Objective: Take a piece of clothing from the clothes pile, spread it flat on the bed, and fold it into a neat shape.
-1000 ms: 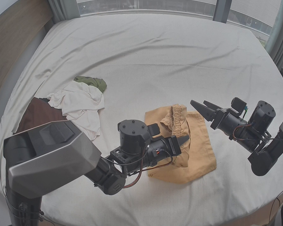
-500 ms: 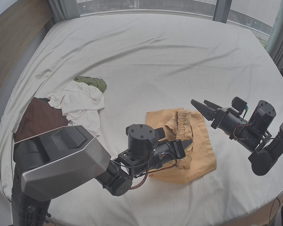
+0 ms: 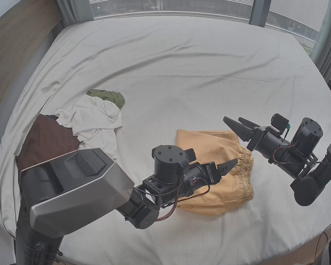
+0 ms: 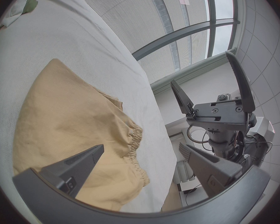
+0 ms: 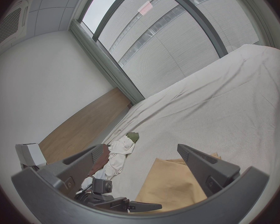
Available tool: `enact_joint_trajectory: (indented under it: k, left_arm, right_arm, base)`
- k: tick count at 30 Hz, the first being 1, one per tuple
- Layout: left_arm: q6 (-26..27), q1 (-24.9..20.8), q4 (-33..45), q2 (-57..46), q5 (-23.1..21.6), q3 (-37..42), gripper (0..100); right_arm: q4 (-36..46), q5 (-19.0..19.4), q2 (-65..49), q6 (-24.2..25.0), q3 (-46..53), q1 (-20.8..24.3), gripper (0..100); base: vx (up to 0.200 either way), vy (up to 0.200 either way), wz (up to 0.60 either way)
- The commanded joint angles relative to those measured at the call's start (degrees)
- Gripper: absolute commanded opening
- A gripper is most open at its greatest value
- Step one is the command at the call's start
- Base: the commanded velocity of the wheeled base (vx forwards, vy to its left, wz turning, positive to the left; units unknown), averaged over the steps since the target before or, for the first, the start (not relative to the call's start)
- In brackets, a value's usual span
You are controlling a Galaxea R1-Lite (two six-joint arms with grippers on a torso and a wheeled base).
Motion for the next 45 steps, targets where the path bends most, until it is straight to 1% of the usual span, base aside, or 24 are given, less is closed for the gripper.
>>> enact_joint_trajectory:
  k: [1,6,16,18,20,22,24,25,28,32,36,37,38,40,45]
  left_arm:
    - [0.00,0.60,-0.33,-0.33,0.69,0.46,100]
    - [0.09,2.62,-0.68,-4.73,1.39,4.33,100]
    - [0.79,6.40,-2.08,-16.07,1.21,15.93,100]
    - [1.67,7.63,-2.87,-18.18,1.04,18.57,100]
    - [2.72,9.83,-3.75,-20.20,0.77,21.47,100]
    - [3.16,10.88,-4.28,-20.81,0.77,22.52,100]
    - [4.48,13.61,-5.60,-22.83,0.42,25.16,100]
    - [4.57,13.78,-5.69,-23.01,0.33,25.34,100]
    - [4.66,17.56,-7.80,-26.79,-2.74,29.38,100]
    - [5.10,19.67,-9.20,-29.69,-3.62,33.07,100]
    - [5.62,22.66,-12.98,-31.10,-7.40,38.26,100]
    - [5.71,22.83,-13.16,-31.10,-7.58,38.34,100]
    - [6.24,24.07,-14.83,-30.83,-9.16,39.58,100]
    - [8.44,24.86,-15.44,-31.01,-9.77,40.19,100]
    - [12.39,26.79,-15.44,-31.36,-9.86,41.07,100]
  right_arm:
    - [-0.01,0.02,0.08,0.01,0.14,0.01,100]
    - [-0.01,0.10,0.17,-0.07,0.40,0.19,100]
    - [-0.01,0.02,0.61,-0.07,1.10,0.89,100]
    - [-0.01,0.10,0.70,-0.07,1.54,0.98,100]
    - [-0.01,0.10,0.70,-0.07,1.72,1.06,100]
    - [-0.01,0.10,0.70,-0.07,1.81,1.24,100]
    - [-0.01,0.02,0.70,-0.07,2.16,1.33,100]
    - [-0.10,0.02,0.70,-0.07,2.25,1.24,100]
    - [-0.01,-0.07,0.70,-0.07,2.42,1.77,100]
    - [-0.01,-0.16,0.70,-0.07,2.60,1.86,100]
    - [-0.01,-0.16,0.70,-0.07,3.48,1.86,100]
    - [-0.10,-0.16,0.70,-0.07,3.48,1.86,100]
    - [-0.01,-0.16,0.70,-0.07,3.48,1.86,100]
    - [-0.01,-0.25,0.70,-0.07,3.56,1.86,100]
    - [-0.01,-0.33,1.58,-0.16,3.92,1.77,100]
  base:
    - [0.000,0.000,0.00]
    - [0.000,0.000,0.00]
    - [0.000,0.000,0.00]
    - [0.000,0.000,0.00]
    - [0.000,0.000,0.00]
    - [0.000,0.000,0.00]
    - [0.000,0.000,0.00]
    - [0.000,0.000,0.00]
    - [0.000,0.000,0.00]
    - [0.000,0.000,0.00]
    - [0.000,0.000,0.00]
    - [0.000,0.000,0.00]
    - [0.000,0.000,0.00]
    - [0.000,0.000,0.00]
    - [0.000,0.000,0.00]
